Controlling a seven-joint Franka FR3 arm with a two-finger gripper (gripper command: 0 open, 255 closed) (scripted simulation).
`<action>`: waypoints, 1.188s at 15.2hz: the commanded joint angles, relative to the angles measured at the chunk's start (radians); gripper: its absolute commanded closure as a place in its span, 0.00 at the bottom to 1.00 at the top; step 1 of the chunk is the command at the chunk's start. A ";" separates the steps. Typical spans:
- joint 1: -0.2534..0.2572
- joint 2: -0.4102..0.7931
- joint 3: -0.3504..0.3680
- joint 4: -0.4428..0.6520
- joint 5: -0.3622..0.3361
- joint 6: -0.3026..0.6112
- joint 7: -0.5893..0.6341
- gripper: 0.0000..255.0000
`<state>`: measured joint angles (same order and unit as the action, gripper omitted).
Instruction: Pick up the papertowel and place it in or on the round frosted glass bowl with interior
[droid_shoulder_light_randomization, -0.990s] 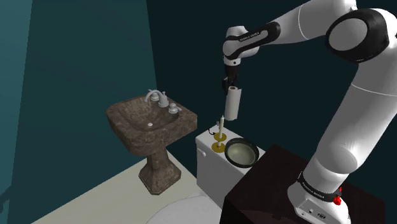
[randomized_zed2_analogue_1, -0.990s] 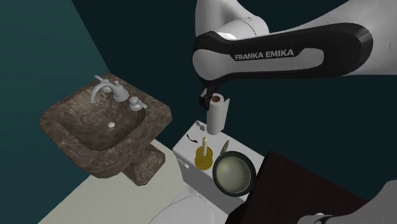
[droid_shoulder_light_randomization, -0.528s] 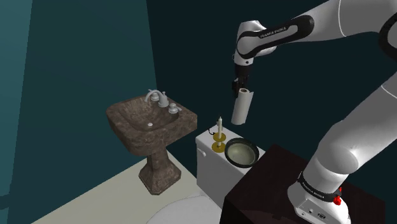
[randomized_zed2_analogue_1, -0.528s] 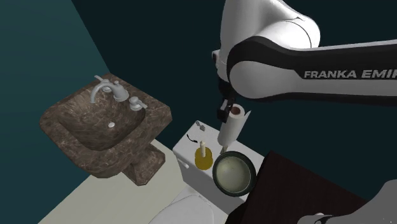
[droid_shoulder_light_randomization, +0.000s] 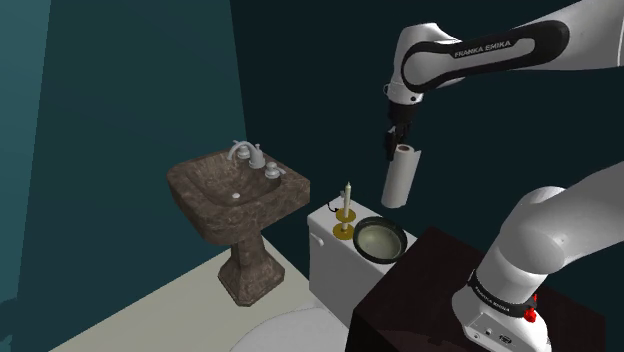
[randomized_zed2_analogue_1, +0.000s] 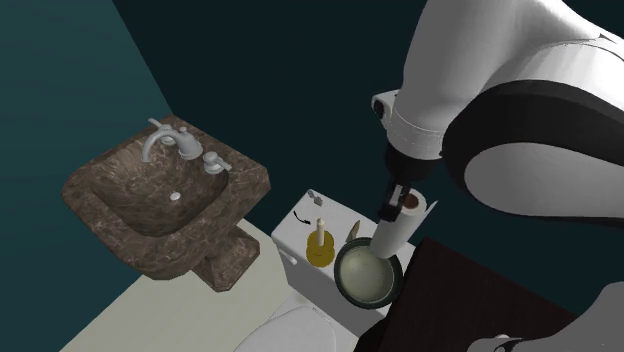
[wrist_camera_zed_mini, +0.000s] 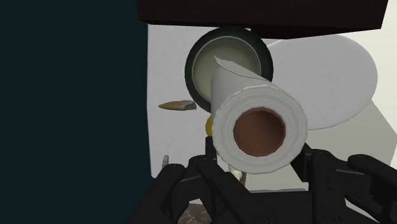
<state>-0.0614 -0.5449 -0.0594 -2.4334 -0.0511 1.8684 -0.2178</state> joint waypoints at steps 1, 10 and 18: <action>0.002 -0.020 0.005 -0.032 0.001 0.011 0.007 1.00; 0.001 0.010 0.001 -0.133 -0.002 0.141 0.009 1.00; 0.000 0.057 -0.002 -0.209 -0.005 0.265 0.011 1.00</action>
<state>-0.0615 -0.4946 -0.0611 -2.6329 -0.0557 2.1165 -0.2067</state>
